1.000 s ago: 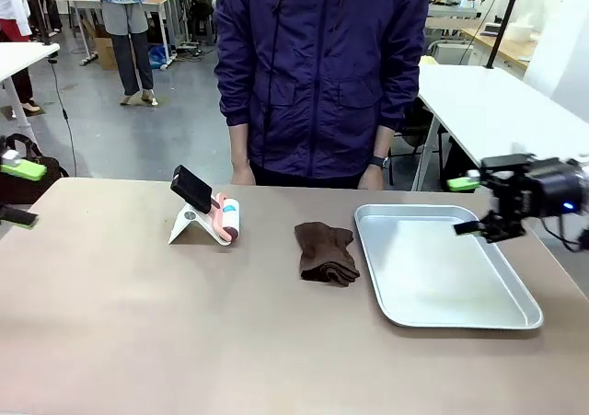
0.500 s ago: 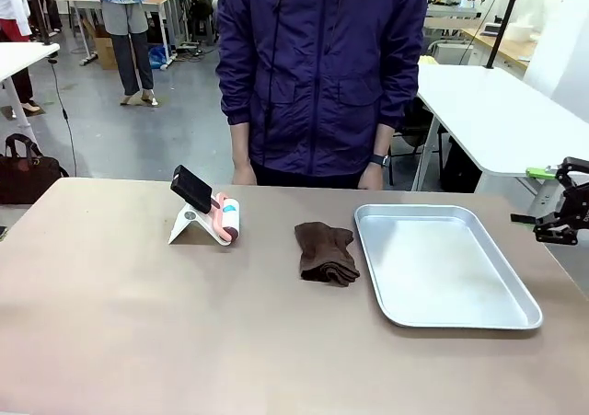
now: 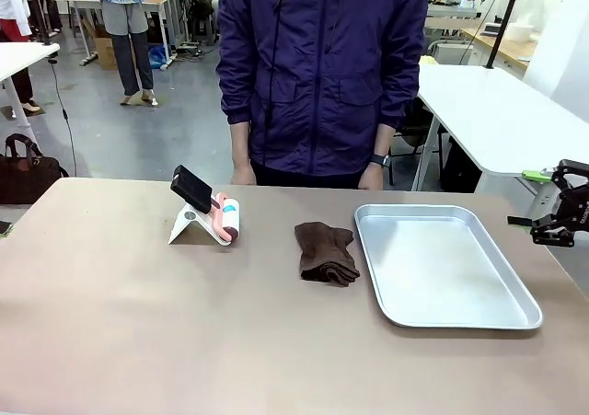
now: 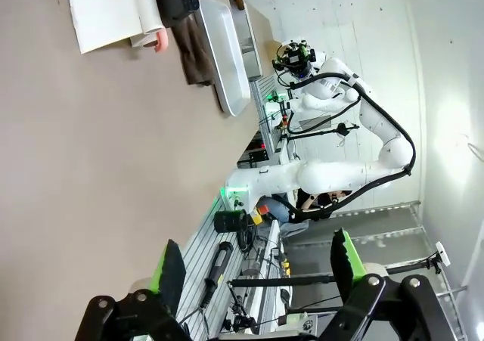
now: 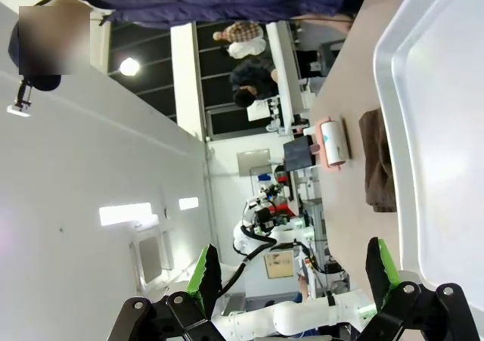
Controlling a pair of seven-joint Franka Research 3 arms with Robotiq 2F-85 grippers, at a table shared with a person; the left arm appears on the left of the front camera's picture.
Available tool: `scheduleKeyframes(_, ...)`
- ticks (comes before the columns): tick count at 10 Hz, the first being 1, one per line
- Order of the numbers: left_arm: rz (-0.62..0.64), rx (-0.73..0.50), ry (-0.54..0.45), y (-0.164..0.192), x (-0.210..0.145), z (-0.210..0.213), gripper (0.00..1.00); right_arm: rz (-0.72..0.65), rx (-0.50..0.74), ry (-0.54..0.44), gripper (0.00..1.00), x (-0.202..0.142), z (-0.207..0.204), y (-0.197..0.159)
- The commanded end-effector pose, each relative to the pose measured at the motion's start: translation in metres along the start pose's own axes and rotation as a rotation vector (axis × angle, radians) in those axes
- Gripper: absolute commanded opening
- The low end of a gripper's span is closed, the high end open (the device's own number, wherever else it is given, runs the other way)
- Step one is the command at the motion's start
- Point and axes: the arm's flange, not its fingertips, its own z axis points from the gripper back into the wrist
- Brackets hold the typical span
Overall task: Clean the surface of the table.
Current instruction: Return the Lint Roller and towel to their original positions.
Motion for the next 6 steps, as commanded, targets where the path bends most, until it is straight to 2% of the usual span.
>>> scheduleKeyframes(1,0.018,0.012,0.001,-0.0019,-0.0059,0.0000,1.00,0.000,-0.008,0.009,1.00,-0.0029,0.0024,0.0056)
scheduleKeyframes(6,0.018,0.012,0.001,-0.0019,-0.0059,0.0000,1.00,0.000,-0.008,0.009,1.00,-0.0029,0.0024,0.0056)
